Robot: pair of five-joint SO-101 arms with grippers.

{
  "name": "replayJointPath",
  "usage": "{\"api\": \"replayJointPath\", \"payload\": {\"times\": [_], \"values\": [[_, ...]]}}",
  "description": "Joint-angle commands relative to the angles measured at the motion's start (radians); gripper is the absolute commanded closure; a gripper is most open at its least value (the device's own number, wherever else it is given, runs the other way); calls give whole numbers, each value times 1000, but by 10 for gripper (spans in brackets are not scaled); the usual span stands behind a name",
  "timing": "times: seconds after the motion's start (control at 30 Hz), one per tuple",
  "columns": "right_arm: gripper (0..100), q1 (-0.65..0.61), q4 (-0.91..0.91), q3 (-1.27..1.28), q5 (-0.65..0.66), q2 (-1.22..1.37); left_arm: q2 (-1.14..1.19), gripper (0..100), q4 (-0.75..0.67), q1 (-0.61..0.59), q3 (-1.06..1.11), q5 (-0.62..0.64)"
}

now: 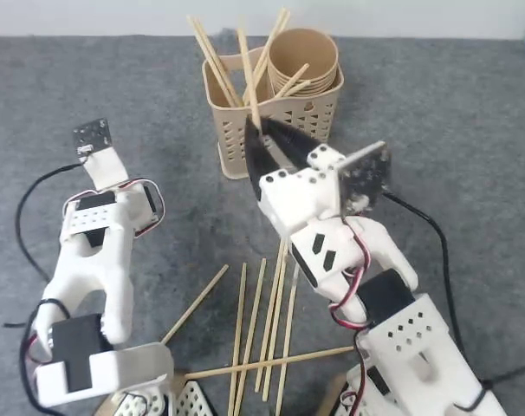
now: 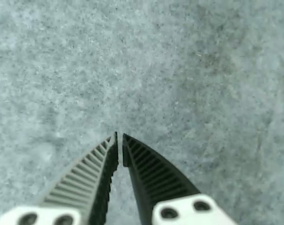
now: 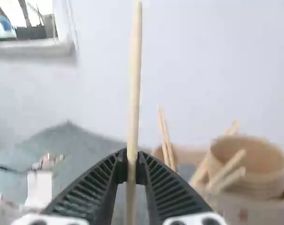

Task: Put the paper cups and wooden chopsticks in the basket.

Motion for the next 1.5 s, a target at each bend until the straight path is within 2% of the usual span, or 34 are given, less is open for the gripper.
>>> {"api": "replayJointPath", "payload": {"times": [0.0,0.17,0.27,0.5,0.63,0.9,1.1,1.2,1.33,1.47], "values": [[991,13,-208,-31,75,13,-3,987,-20,-6,-36,0],[991,13,-576,-63,86,206,-3,987,-20,-6,-36,0],[991,15,-685,-173,86,360,-3,987,-20,-6,-36,0],[991,21,-702,-517,84,714,-3,987,-20,-8,-36,0],[991,68,-700,-698,83,917,-3,987,-20,-8,-36,0],[987,173,-710,-884,80,1256,-3,987,-20,-8,-36,0],[806,139,-677,-815,80,1239,-3,987,-37,-8,-35,0],[793,122,-598,-781,61,1194,-3,987,-43,-6,-33,2],[794,124,-487,-747,-98,1075,-3,987,-43,-6,-33,2],[794,136,-248,-717,-238,877,-3,987,-43,-6,-33,2]]}}
